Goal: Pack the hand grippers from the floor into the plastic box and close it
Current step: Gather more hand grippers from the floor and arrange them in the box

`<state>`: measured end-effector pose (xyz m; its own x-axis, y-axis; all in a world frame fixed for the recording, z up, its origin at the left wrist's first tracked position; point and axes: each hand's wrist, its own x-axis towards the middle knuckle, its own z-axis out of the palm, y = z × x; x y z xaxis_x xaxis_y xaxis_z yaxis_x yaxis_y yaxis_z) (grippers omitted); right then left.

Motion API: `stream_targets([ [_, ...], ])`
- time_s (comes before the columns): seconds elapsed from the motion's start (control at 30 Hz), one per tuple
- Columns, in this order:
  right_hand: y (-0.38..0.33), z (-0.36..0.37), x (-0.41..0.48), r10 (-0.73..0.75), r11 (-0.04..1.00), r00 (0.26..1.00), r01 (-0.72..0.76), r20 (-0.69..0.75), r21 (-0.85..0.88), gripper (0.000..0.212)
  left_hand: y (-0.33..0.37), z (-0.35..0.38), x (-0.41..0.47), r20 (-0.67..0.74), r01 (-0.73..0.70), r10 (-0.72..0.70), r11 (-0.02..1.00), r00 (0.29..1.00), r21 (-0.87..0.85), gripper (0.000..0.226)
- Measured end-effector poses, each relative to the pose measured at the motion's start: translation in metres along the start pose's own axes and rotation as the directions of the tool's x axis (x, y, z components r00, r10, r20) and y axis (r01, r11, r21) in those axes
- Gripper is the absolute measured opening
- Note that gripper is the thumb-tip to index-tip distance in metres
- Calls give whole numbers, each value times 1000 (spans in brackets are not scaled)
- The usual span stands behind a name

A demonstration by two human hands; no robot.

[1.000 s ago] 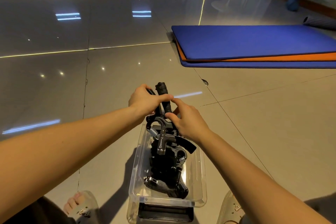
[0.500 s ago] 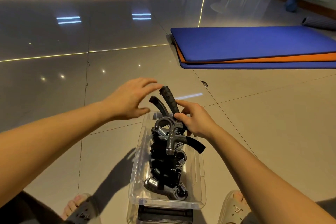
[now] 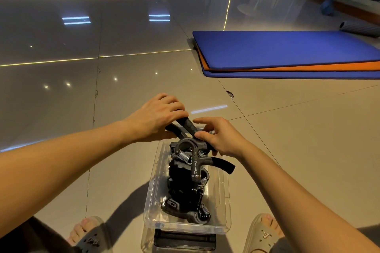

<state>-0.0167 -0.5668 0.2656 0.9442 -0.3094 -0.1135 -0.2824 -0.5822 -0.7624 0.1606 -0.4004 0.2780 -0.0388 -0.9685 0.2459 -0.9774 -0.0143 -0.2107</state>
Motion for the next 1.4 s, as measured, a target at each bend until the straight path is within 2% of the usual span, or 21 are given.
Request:
stream_targets([
  [0.1,2,-5,1,30,998,999,-28,-38,61,33,-1,1,-2,-27,48,-49,998,998,-39,56],
  [0.2,4,-9,1,-14,1000,997,12,-76,-17,21,-2,2,-1,42,129,-125,980,991,-149,56],
  [0.37,6,-7,-2,-47,991,994,34,-100,-127,22,-6,-4,4,260,353,-259,828,930,-437,27],
  [0.5,6,-8,-5,-31,993,995,20,-99,-113,28,-1,-4,5,348,425,-269,734,898,-529,19],
  [0.63,12,-19,-9,71,997,990,-73,-126,-15,45,1,-3,-3,274,430,-332,714,903,-552,17],
  [0.77,13,-23,-11,126,992,985,-123,-121,34,60,5,-2,-9,128,345,-325,808,937,-478,17],
  [0.9,7,-23,-12,140,989,986,-134,-92,63,70,12,0,-11,45,258,-266,861,963,-438,14],
  [1.0,1,-29,-13,140,987,988,-133,-73,90,62,17,-3,-13,3,200,-224,866,975,-459,15],
  [1.07,-3,-31,-14,102,988,994,-97,-33,124,39,19,-6,-13,3,202,-230,852,973,-483,15],
  [1.17,-7,-31,-14,73,988,997,-69,-24,138,35,21,-9,-13,10,226,-257,829,966,-512,19],
  [1.27,-5,-30,-13,84,987,995,-76,-50,141,35,19,-8,-11,87,348,-364,751,927,-561,33],
  [1.4,-3,-29,-14,73,992,994,-64,-79,109,42,11,-9,-8,240,468,-418,619,876,-630,68],
])
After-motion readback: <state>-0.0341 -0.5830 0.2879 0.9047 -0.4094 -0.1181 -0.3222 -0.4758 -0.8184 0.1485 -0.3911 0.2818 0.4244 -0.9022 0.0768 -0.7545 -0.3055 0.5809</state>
